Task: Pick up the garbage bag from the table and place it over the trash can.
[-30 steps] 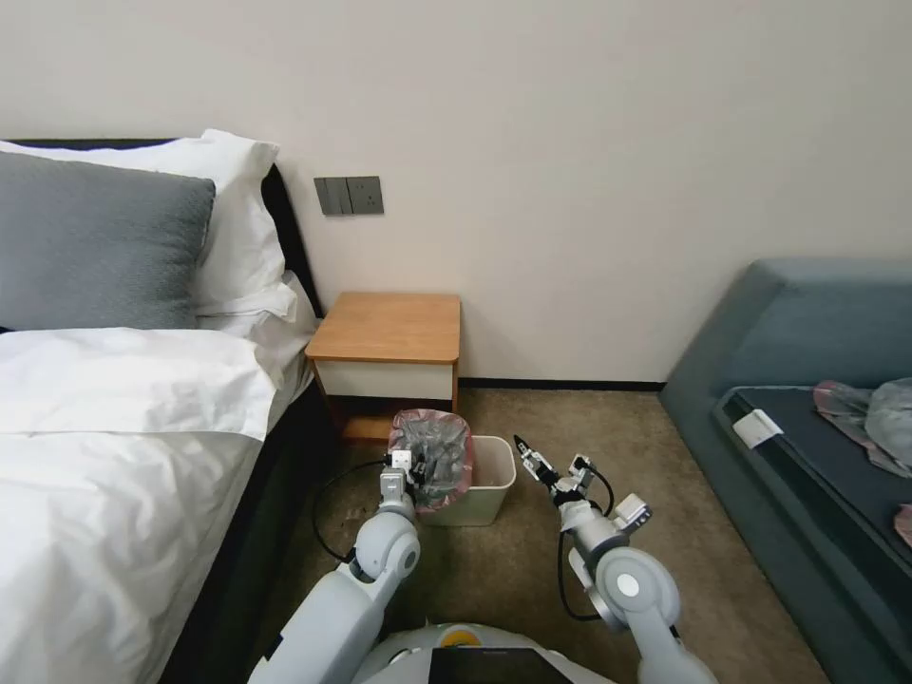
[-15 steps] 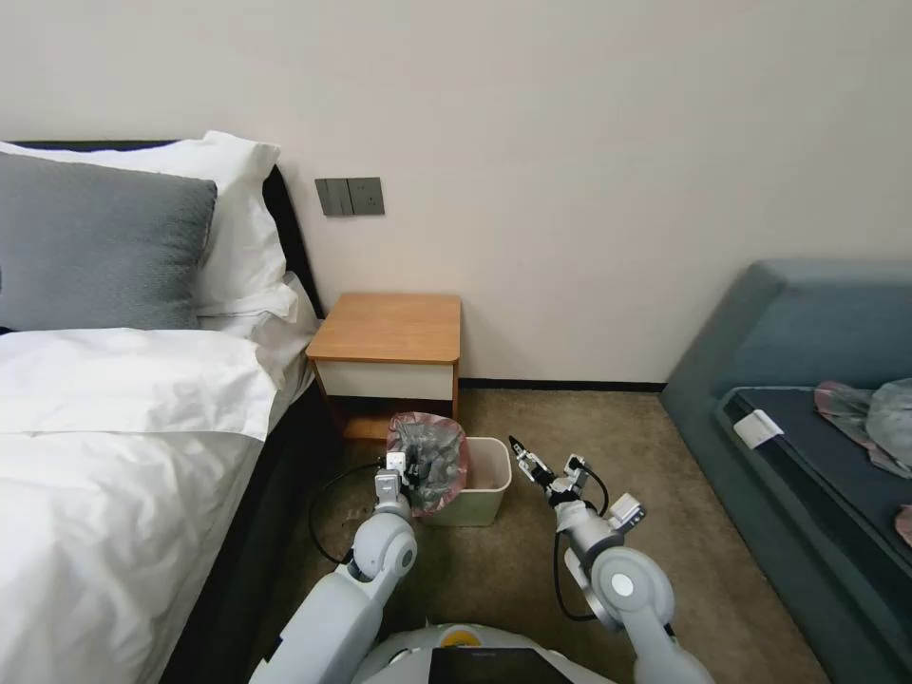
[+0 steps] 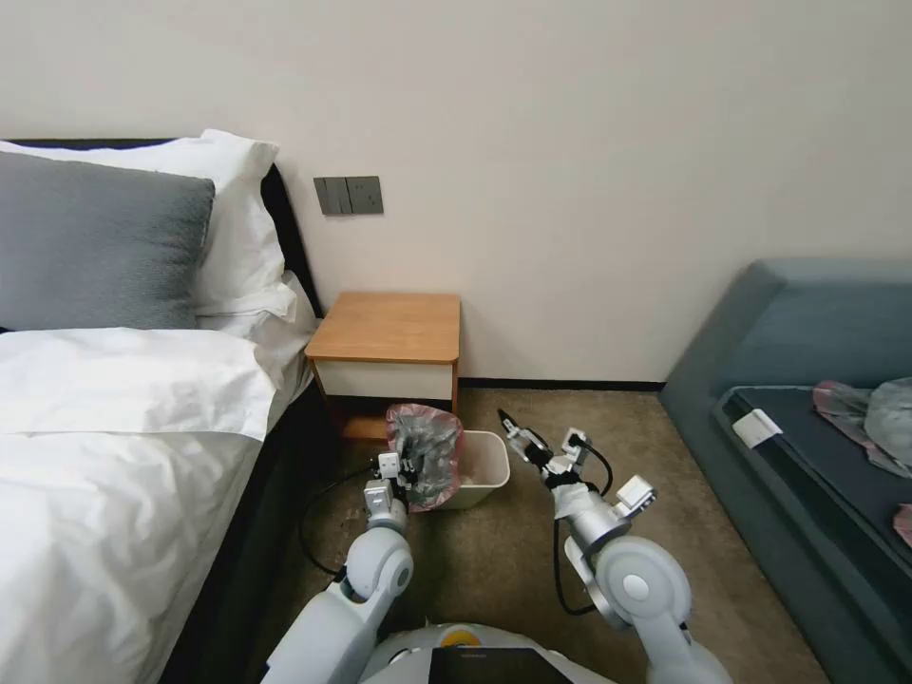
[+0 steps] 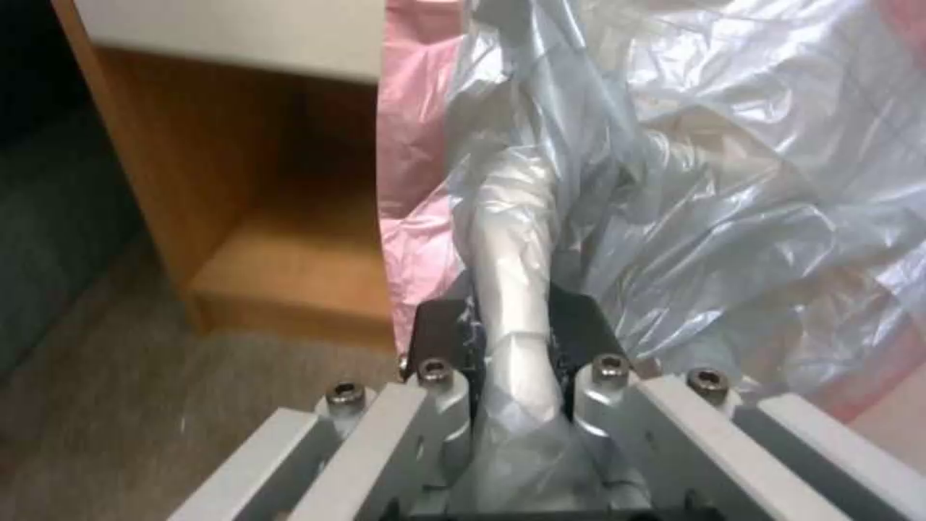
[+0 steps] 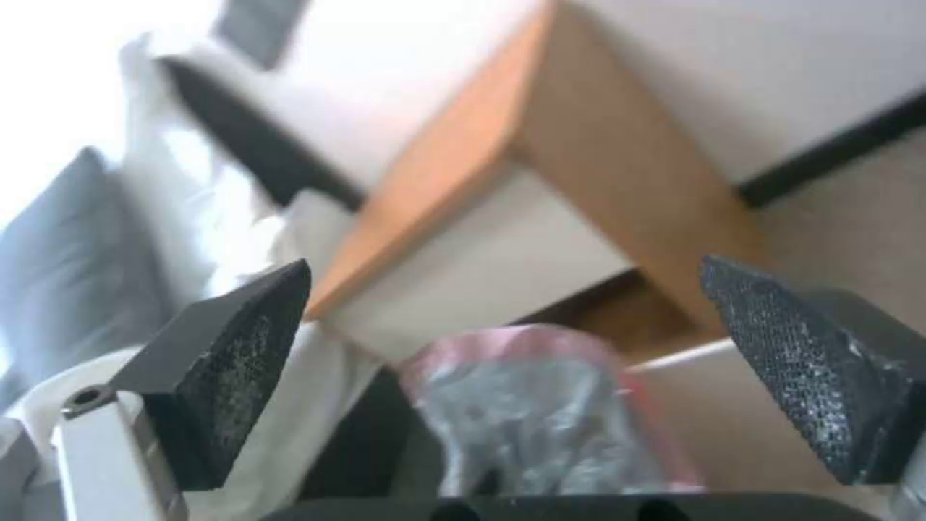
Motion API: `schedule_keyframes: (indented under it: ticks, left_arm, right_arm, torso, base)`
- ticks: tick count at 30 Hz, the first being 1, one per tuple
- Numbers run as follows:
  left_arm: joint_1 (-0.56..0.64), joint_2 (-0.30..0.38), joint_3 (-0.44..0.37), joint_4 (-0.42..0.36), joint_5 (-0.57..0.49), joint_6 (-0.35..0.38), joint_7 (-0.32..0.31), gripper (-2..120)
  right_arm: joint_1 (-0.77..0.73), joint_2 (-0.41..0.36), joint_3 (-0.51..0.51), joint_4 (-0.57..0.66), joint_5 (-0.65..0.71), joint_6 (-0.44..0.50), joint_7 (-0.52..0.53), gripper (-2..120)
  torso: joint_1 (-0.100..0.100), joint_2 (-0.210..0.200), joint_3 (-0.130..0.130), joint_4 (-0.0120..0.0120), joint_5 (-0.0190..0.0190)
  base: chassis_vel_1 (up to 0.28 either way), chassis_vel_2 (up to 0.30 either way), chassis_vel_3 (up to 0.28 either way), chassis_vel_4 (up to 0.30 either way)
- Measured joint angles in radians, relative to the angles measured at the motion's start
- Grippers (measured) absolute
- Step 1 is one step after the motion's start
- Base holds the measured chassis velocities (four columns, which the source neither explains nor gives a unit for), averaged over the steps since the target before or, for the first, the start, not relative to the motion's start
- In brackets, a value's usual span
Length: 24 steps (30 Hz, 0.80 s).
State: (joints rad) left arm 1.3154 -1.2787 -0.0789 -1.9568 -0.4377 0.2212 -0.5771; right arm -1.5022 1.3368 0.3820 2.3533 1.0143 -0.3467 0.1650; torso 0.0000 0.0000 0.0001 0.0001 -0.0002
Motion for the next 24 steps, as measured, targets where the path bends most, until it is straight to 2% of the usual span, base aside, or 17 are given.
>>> schedule_keyframes:
  ticks: [4, 6, 8, 12, 24]
  left_arm:
    - [0.034, 0.009, -0.017, -0.040, 0.047, -0.057, 0.050, 7]
    - [0.040, 0.011, -0.020, -0.048, 0.054, -0.068, 0.056, 7]
    - [0.064, 0.010, -0.034, -0.077, 0.072, -0.097, 0.073, 7]
    - [0.091, 0.015, -0.051, -0.102, 0.100, -0.121, 0.097, 7]
    - [0.159, 0.034, -0.112, -0.156, 0.206, -0.193, 0.168, 7]
  right_arm:
    - [0.023, -0.034, -0.102, 0.051, -0.046, -0.011, -0.002, 100]
    - [0.029, -0.043, -0.124, 0.053, -0.054, -0.014, -0.003, 100]
    - [0.044, -0.057, -0.203, 0.013, -0.130, -0.014, -0.012, 100]
    - [0.057, -0.051, -0.242, -0.032, -0.179, -0.007, -0.009, 100]
    - [0.097, -0.034, -0.265, -0.108, -0.246, 0.006, 0.000, 100]
  torso:
    - [0.000, 0.000, 0.000, -0.0001, 0.0001]
    - [0.000, 0.000, 0.000, -0.0001, 0.0001]
    - [0.000, 0.000, 0.000, -0.0001, 0.0001]
    - [0.000, 0.000, 0.000, -0.0002, 0.0001]
    - [0.000, 0.000, 0.000, -0.0001, 0.0001]
  base:
    - [0.000, 0.000, 0.000, 0.000]
    - [0.000, 0.000, 0.000, 0.000]
    - [0.000, 0.000, 0.000, 0.000]
    - [0.000, 0.000, 0.000, 0.000]
    - [0.000, 0.000, 0.000, 0.000]
